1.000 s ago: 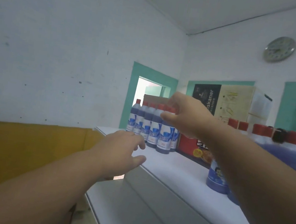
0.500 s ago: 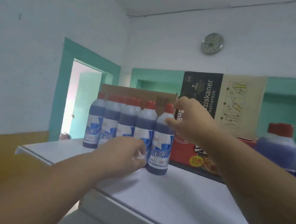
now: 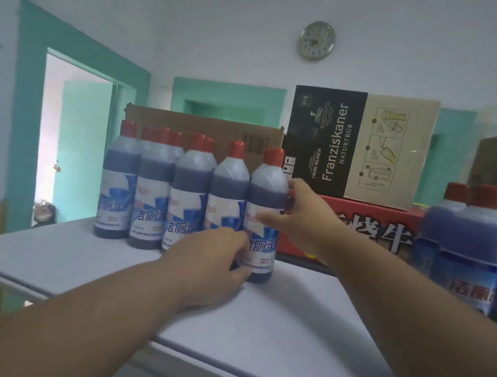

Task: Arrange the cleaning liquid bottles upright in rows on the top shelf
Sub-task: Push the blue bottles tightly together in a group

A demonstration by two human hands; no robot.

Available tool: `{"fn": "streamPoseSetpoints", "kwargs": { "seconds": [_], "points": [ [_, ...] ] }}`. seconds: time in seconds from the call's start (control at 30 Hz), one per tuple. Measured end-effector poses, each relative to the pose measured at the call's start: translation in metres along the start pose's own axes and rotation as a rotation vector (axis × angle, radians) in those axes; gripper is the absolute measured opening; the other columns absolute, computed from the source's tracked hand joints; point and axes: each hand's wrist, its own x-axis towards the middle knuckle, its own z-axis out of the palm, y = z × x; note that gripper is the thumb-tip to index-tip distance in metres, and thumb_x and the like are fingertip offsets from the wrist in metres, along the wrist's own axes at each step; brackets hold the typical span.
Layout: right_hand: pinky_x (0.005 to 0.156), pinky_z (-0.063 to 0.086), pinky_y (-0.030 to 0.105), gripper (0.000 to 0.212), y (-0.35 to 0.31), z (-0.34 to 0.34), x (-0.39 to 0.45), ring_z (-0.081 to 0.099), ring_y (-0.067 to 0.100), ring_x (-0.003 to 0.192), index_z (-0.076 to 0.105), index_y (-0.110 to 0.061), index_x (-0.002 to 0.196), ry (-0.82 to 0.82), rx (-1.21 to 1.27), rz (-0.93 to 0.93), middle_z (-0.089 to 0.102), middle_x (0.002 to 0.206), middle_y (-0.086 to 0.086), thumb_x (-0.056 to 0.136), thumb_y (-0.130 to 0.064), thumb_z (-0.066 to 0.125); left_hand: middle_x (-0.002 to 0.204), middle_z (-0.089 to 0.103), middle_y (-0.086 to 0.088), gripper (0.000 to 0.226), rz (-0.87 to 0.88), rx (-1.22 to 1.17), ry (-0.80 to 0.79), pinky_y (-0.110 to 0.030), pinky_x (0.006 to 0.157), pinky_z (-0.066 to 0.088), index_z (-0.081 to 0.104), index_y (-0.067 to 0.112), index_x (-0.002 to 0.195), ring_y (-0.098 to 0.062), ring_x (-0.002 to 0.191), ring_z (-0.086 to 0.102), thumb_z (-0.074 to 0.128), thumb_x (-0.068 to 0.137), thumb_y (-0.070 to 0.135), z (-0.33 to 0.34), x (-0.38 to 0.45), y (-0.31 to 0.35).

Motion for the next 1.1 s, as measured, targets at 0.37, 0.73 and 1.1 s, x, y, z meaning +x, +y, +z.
{"fn": "streamPoseSetpoints", "kwargs": {
  "seconds": [0.37, 0.73, 1.1],
  "points": [
    [0.085, 0.055, 0.028, 0.058, -0.034, -0.001, -0.020, 0.058, 0.012, 0.103, 0.045, -0.027, 0.136, 0.331, -0.256, -0.258, 0.054, 0.125, -0.003, 0.086, -0.038, 0.073, 0.099, 0.060, 0.015, 0.016, 0.003, -0.086, 0.041, -0.029, 0.079, 0.052, 0.057, 0.034, 0.105, -0.006, 0.087, 0.057, 0.062, 0.093, 0.043, -0.029, -0.005, -0.020],
    [0.081, 0.048, 0.022, 0.036, -0.121, 0.086, 0.003, 0.056, 0.007, 0.093, 0.057, -0.026, 0.121, 0.302, -0.389, -0.348, 0.054, 0.112, -0.010, 0.090, -0.038, 0.068, 0.090, 0.064, 0.013, 0.013, -0.033, -0.043, 0.098, -0.030, 0.074, 0.052, 0.059, 0.032, 0.093, -0.010, 0.083, 0.060, 0.062, 0.091, 0.044, -0.065, -0.009, -0.148],
    [0.075, 0.044, 0.023, 0.018, -0.170, 0.178, 0.042, 0.053, 0.011, 0.089, 0.054, -0.025, 0.108, 0.368, -0.469, -0.204, 0.054, 0.107, -0.007, 0.094, -0.031, 0.064, 0.085, 0.063, 0.004, 0.037, -0.204, -0.207, 0.081, -0.032, 0.061, 0.043, 0.049, 0.022, 0.089, -0.011, 0.073, 0.057, 0.072, 0.083, 0.050, -0.084, 0.013, -0.262]
  ]
}}
